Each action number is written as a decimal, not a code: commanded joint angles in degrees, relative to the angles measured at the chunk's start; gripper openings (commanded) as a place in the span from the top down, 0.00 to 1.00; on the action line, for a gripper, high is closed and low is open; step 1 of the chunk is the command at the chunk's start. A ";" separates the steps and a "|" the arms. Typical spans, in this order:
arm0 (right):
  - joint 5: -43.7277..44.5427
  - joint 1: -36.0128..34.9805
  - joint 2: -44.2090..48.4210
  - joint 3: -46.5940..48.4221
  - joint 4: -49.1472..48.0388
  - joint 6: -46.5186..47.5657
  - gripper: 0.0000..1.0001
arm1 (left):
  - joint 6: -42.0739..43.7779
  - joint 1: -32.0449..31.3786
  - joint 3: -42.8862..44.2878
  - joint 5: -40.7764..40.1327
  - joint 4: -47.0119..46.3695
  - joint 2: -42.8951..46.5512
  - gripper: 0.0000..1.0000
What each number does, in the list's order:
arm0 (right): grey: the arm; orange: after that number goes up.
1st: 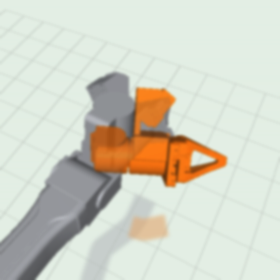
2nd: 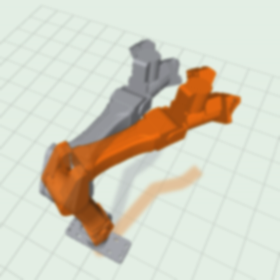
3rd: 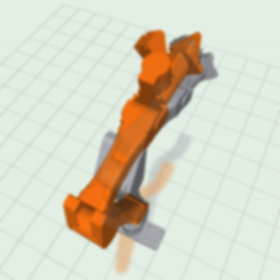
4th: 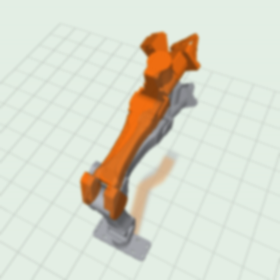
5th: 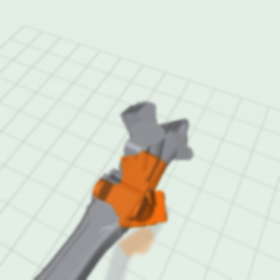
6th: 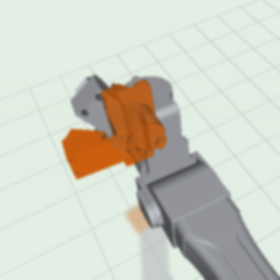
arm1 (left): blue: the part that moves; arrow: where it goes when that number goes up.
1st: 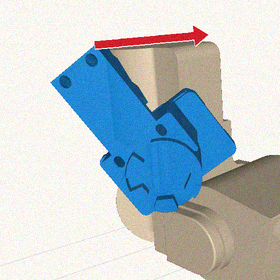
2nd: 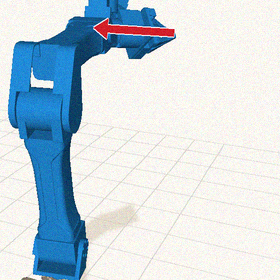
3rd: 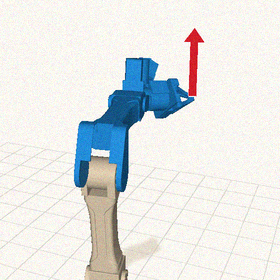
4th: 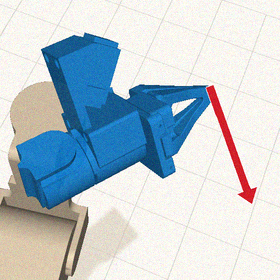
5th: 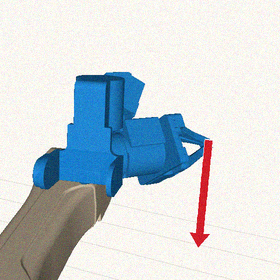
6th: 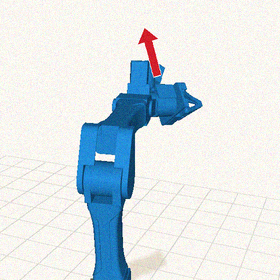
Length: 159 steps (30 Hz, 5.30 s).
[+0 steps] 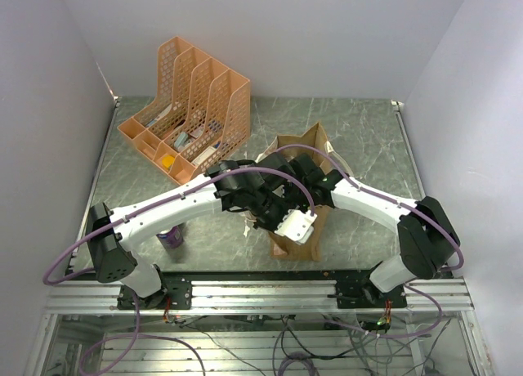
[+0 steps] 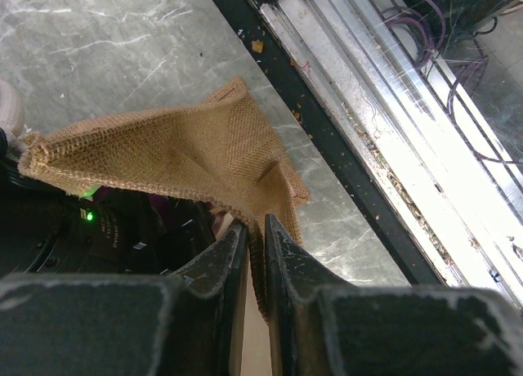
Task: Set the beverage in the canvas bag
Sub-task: Place the drink in the canvas bag, then pick up the drink from the center of the board.
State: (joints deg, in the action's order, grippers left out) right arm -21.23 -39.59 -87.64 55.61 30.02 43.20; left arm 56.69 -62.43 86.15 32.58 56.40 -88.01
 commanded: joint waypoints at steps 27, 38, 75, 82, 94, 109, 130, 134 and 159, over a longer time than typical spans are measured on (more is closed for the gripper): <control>-4.43 1.67 4.24 6.61 3.91 -5.68 0.08 | 1.93 0.43 2.58 -1.09 3.53 -0.43 0.67; -5.88 3.96 5.81 10.25 6.07 -8.89 0.00 | 1.85 0.47 3.22 -1.07 3.38 -0.30 0.66; -14.09 14.40 2.45 38.46 6.25 -29.07 0.03 | -21.91 14.12 13.86 0.98 -8.19 6.64 0.16; -11.14 6.34 -1.04 42.27 -0.52 -33.17 0.03 | -35.35 35.25 8.67 -4.72 -10.78 15.36 0.01; -8.64 2.93 -1.75 38.80 -8.57 -38.55 0.04 | -47.93 53.27 -11.34 -26.32 -0.02 22.51 0.00; -6.67 2.93 0.70 35.56 -10.40 -35.11 0.04 | -35.38 55.88 -16.44 -29.79 7.99 10.51 0.00; -5.58 2.89 -1.42 36.72 -9.82 -31.58 0.04 | -29.62 55.93 -23.44 -27.77 2.16 3.69 0.16; -5.40 2.94 -1.31 36.12 -9.78 -31.01 0.04 | -29.44 55.90 -24.02 -27.36 2.13 3.97 0.25; -5.60 2.97 0.21 34.27 -9.18 -29.67 0.04 | -28.60 55.90 -20.62 -24.13 2.80 8.55 0.61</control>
State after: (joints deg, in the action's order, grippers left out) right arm -27.18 -36.51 -88.66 90.56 21.12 12.82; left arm 27.22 -6.85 60.31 4.71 58.46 -82.56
